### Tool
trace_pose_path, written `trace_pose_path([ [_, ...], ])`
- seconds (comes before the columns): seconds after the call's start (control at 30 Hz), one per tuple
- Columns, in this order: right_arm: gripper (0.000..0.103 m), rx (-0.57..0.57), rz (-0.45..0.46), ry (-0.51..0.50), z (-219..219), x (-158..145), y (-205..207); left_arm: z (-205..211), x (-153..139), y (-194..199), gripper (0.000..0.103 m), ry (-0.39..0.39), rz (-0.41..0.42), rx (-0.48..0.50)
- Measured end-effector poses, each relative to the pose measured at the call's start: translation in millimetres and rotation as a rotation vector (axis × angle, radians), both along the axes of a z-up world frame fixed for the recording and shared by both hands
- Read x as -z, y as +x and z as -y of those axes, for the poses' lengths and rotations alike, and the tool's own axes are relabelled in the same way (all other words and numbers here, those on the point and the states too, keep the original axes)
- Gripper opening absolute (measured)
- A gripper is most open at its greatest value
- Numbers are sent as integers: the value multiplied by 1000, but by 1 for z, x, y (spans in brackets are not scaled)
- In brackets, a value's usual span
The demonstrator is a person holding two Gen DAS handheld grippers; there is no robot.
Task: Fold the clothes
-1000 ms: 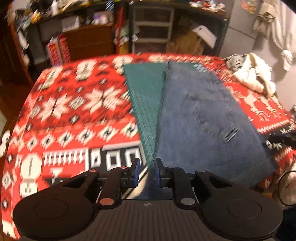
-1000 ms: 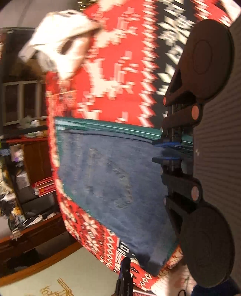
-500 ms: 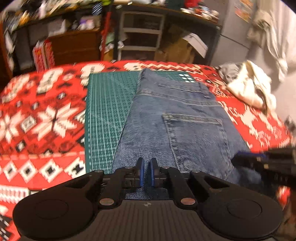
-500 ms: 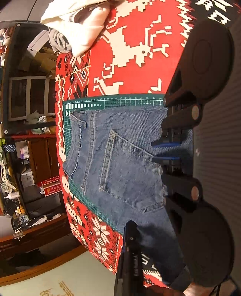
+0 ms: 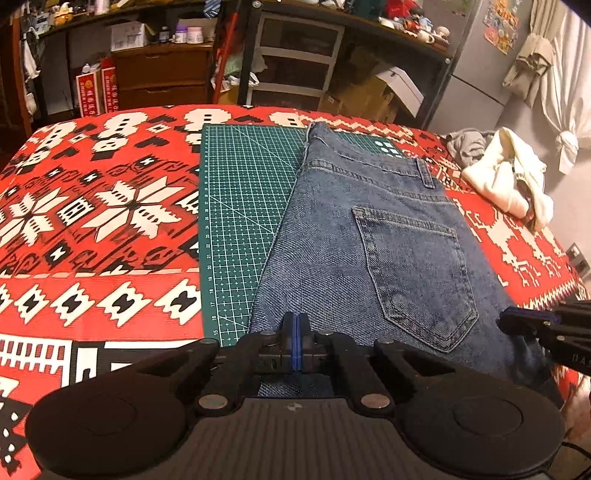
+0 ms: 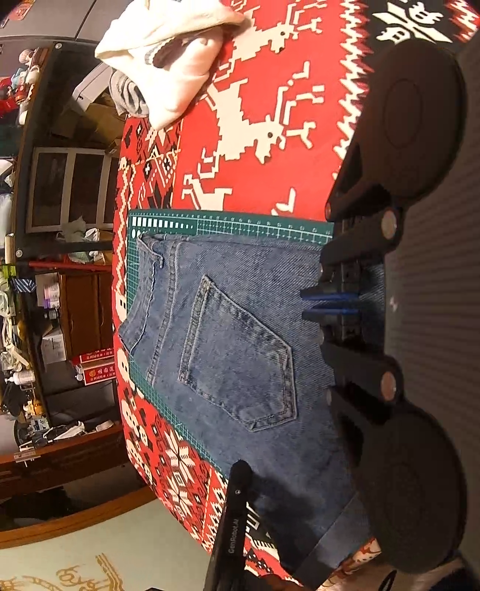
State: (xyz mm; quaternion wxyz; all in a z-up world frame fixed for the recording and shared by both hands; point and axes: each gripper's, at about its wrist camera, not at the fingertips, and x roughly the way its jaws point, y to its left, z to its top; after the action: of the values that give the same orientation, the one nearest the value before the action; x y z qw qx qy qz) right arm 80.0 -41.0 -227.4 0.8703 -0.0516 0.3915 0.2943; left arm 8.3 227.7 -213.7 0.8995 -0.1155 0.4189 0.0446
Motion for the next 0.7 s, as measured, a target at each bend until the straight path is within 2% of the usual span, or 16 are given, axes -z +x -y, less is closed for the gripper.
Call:
trace_pose_path([
  [0.13,3,13,-23,-4,3,-2,0,1,-2,3,3,18,-16,38],
  [0.27,4,19,-40,-35,2,-5,1,-1,-1,3,3,4,-18,31],
  [0.37,9,26,-59,-38,4,-5,1,2,-1,2,3,21,-17,34],
  [0.7,12,25,-74,-61,0,-13,1,1,-2,4,3,23,-19,33],
])
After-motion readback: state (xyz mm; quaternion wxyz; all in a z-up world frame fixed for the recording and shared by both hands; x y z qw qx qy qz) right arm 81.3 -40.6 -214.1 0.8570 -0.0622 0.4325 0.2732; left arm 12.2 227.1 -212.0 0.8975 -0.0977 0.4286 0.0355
